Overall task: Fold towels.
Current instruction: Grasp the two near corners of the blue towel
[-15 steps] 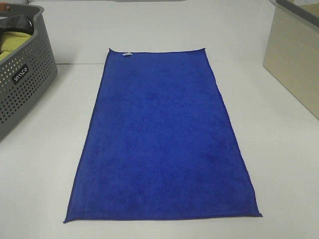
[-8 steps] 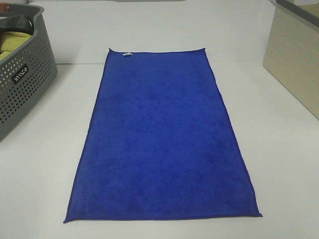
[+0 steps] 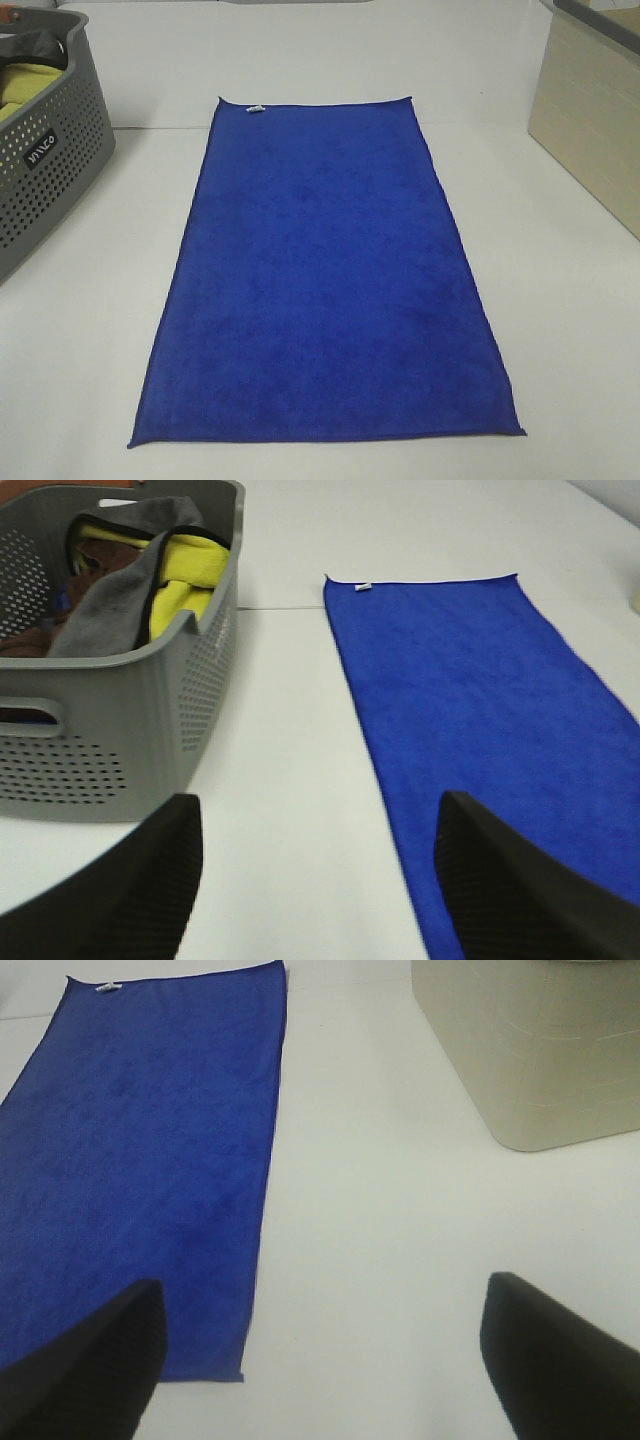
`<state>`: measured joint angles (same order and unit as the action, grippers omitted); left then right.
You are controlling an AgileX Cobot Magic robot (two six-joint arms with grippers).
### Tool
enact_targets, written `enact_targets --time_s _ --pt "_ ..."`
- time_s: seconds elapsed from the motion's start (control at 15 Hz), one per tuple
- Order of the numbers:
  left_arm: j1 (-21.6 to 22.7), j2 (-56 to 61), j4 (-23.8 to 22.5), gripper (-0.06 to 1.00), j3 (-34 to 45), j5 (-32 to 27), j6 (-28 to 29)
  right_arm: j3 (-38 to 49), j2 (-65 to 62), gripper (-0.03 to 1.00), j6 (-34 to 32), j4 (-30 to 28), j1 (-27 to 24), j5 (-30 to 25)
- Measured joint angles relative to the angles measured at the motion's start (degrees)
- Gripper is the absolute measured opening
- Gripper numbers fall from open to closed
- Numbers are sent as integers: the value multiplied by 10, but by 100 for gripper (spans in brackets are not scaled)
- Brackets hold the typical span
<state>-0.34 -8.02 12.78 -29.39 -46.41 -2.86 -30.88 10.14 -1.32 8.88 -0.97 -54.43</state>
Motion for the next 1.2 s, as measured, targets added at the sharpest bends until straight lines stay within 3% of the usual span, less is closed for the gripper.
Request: enact_targets --time_s 0.2,0.53,0.73,0.93,1.0,1.2 --pt "0 -123 117 63 0 52 -19 -25 110 78 -6 6 0 60" --pt "0 -371 295 63 0 61 -183 -87 308 77 -6 15 0 80" --pt "0 -506 381 63 0 62 -284 -91 420 76 -2 52 0 81" --pt "0 -614 459 63 0 63 -387 -91 521 76 57 110 0 84" --pt "0 -659 498 63 0 67 -430 -91 571 76 100 155 0 88" --pt "0 -732 541 63 0 99 -489 -91 654 76 186 245 0 106"
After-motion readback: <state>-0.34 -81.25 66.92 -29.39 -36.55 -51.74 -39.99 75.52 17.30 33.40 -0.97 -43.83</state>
